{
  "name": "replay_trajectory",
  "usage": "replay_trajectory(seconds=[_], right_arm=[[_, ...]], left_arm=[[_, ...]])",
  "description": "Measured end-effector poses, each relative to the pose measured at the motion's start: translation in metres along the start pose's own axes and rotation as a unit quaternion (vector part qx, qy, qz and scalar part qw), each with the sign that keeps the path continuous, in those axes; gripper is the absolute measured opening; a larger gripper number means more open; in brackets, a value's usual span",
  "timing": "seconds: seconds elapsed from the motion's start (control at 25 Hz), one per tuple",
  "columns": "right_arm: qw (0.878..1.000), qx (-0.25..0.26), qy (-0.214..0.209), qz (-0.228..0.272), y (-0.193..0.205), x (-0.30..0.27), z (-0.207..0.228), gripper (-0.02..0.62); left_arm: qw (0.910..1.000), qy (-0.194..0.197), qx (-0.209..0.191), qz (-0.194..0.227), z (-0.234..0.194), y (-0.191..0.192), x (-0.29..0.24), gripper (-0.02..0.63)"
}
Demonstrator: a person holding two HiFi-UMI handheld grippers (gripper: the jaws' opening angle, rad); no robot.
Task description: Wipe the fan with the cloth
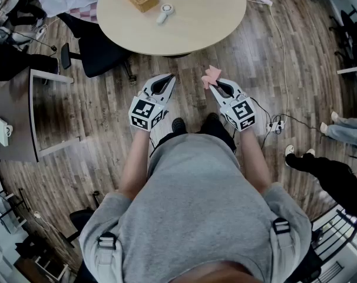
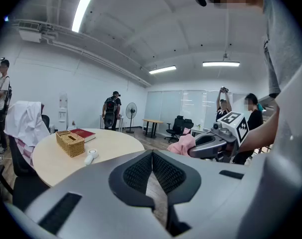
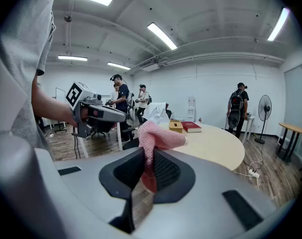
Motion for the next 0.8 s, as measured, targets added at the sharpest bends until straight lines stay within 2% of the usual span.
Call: replay_trajectory(seconds=[0.32, 0.6, 0.8], right_arm=[[1.000, -0.004, 0.010, -0.011, 0.003, -0.006, -0.017, 0.041], [1.000, -0.019, 0.013, -0.003, 0.004, -0.014, -0.032, 0.043], [1.000, -0.013, 0.016, -0.008, 0.004, -0.018, -0.040, 0.043]], left_arm=[[0.9997, 0.016, -0.017, -0.007, -0.004, -0.003, 0.014, 0.021], [0.9992, 0.030, -0.014, -0.021, -0.008, 0.010, 0.028, 0.021], [0.9984, 0.021, -0.048, -0.022, -0.008, 0.010, 0.035, 0.020]])
Point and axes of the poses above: the fingertips, and each gripper's own axes: x backward along the fingers, z to its right, y out of its underside, the point moved 10 cm from there along x, backward along the fingers
